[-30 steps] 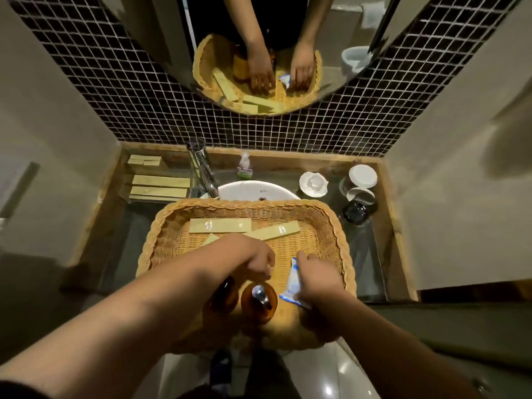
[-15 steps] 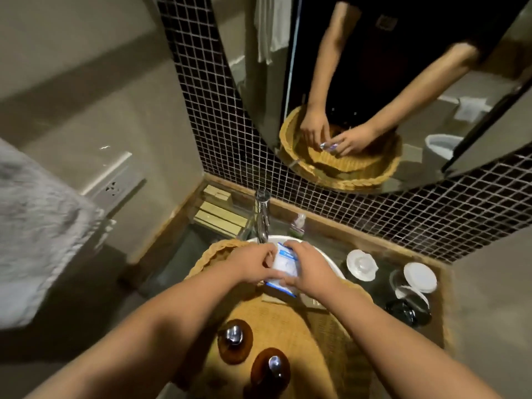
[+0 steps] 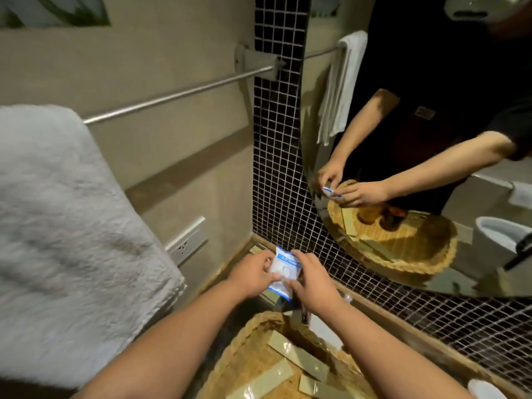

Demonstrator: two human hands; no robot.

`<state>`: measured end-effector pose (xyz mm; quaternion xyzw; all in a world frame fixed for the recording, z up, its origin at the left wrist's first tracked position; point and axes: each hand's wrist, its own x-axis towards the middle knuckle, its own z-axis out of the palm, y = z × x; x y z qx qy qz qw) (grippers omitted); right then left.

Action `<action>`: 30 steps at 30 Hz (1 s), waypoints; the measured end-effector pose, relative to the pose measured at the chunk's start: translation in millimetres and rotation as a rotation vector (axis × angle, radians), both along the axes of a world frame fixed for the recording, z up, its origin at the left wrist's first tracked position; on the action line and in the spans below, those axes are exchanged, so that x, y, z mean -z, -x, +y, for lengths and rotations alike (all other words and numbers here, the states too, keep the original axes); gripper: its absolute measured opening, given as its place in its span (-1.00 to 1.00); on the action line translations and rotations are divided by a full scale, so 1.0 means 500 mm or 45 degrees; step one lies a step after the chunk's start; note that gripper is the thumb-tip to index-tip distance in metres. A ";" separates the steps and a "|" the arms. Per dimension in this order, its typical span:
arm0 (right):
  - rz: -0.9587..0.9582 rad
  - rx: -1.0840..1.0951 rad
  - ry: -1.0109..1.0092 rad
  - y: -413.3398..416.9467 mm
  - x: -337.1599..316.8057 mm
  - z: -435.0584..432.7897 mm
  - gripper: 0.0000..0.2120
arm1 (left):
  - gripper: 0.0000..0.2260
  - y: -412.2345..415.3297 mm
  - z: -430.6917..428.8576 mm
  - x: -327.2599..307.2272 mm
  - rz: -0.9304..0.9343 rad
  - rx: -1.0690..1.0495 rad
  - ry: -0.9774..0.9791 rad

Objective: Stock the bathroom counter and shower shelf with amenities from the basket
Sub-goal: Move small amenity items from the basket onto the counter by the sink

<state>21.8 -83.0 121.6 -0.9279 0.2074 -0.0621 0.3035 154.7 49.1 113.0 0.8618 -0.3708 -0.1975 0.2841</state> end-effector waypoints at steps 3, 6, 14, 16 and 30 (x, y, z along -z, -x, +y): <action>-0.010 0.006 0.001 -0.033 0.005 -0.006 -0.47 | -0.62 -0.027 -0.004 0.016 -0.020 -0.026 -0.037; -0.020 0.081 0.006 -0.065 0.023 -0.013 -0.57 | -0.63 -0.052 -0.018 0.036 -0.083 -0.033 -0.064; -0.002 0.289 -0.101 -0.135 0.104 -0.002 -0.56 | -0.36 -0.088 -0.062 0.124 0.034 0.106 0.116; 0.035 0.307 -0.116 -0.154 0.129 -0.011 -0.58 | -0.48 -0.102 -0.071 0.156 0.015 0.067 0.124; 0.272 0.332 -0.103 -0.221 0.277 -0.025 -0.35 | -0.82 -0.185 -0.181 0.284 0.239 -0.222 -0.100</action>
